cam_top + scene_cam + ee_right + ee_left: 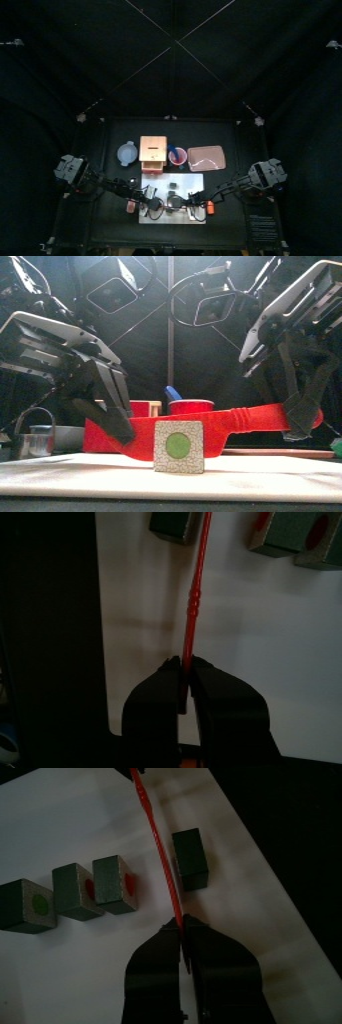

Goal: Place sushi on board then cut the sushi with the knife then place the pieces on the plate
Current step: Cut the sushi into 4 pieces

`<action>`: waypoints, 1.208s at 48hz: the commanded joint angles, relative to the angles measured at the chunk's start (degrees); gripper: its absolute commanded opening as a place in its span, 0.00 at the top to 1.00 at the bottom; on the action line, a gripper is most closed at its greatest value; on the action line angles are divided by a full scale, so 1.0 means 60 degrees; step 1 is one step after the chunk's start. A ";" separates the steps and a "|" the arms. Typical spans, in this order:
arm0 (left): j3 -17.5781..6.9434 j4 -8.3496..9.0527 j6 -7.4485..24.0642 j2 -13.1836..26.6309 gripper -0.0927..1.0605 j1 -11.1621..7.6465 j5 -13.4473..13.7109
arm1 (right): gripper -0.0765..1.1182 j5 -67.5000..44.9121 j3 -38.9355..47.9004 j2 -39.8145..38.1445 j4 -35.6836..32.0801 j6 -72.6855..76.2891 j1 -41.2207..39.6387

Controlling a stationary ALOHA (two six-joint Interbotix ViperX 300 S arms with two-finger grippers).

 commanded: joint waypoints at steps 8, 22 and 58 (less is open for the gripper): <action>-0.0249 0.0981 0.0366 -0.1128 0.64 0.0718 -0.0059 | 0.66 0.0747 -0.0571 -0.0864 -0.0791 -0.0059 -0.0483; -0.0073 0.1304 0.0498 -0.2271 0.60 0.1113 -0.0088 | 0.66 0.1084 -0.0557 -0.1860 -0.1143 -0.0059 -0.0762; 0.0557 0.1450 0.0498 -0.3369 0.19 0.1802 -0.1758 | 0.66 0.4497 -0.0454 -0.4321 -0.2856 -0.0088 -0.2637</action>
